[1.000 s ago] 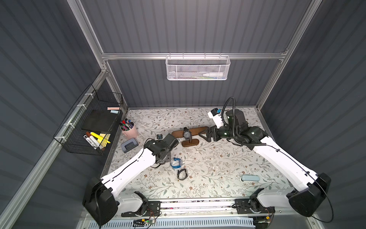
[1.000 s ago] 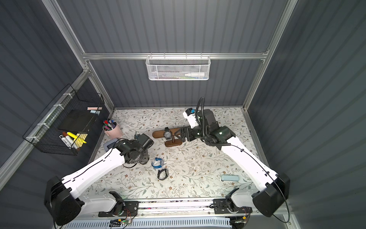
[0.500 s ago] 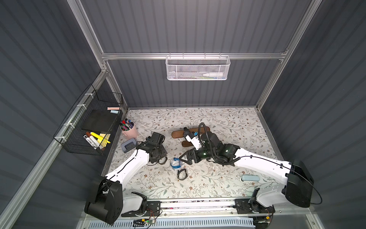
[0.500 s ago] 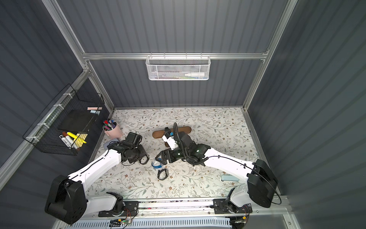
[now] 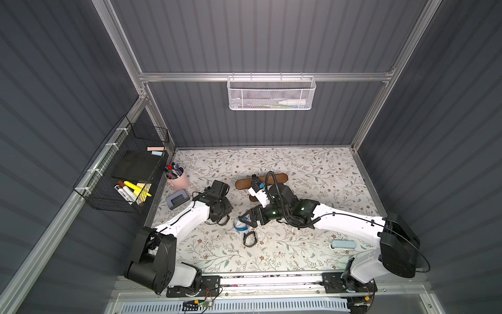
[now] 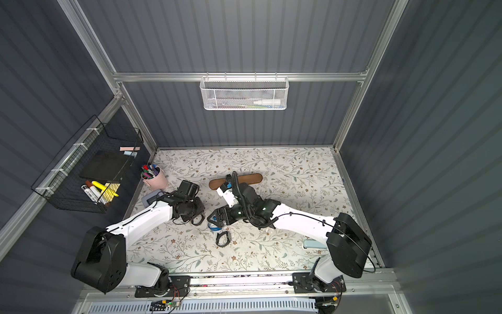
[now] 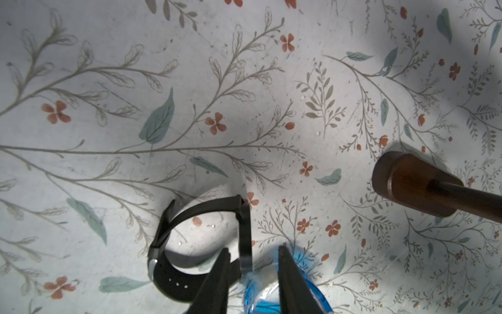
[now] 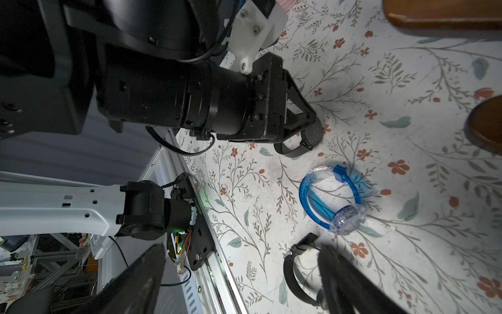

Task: Place watch on stand
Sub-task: Pick up the watch at the center of the board.

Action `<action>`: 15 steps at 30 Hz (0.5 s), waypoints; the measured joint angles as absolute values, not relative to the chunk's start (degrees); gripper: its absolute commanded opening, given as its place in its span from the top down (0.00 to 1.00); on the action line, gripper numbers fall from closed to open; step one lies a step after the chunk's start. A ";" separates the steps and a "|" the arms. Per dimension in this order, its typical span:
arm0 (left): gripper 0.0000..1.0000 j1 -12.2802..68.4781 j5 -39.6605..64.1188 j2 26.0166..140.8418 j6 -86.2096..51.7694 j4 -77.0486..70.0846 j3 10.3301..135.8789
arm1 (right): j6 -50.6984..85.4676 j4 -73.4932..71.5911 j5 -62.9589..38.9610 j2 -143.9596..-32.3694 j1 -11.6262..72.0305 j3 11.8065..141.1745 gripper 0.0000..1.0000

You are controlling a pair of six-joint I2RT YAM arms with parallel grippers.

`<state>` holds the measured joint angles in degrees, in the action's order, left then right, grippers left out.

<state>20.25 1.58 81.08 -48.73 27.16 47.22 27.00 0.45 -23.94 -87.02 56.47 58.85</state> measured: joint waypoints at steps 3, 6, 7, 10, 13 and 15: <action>0.73 20.25 1.61 82.15 -48.75 26.48 47.20 | 26.81 0.47 -23.73 -87.02 56.47 58.85 0.09; 0.74 20.25 1.61 82.74 -48.75 26.06 47.18 | 26.74 0.51 -23.62 -87.02 56.47 58.85 0.09; 0.74 20.25 1.58 82.81 -48.75 25.87 47.16 | 26.74 0.51 -23.51 -87.02 56.47 58.85 0.09; 0.75 20.25 1.58 82.96 -48.73 25.63 47.03 | 26.70 0.62 -23.24 -87.02 56.47 58.85 0.09; 0.76 20.25 1.58 82.96 -48.73 24.91 46.39 | 26.55 0.89 -23.03 -87.02 56.47 58.85 0.09; 0.78 20.25 1.58 83.02 -48.75 24.49 45.69 | 26.52 0.93 -22.87 -87.00 56.47 58.85 0.09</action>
<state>20.25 1.58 83.02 -48.75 24.49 45.69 26.52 0.93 -22.87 -87.00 56.47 58.85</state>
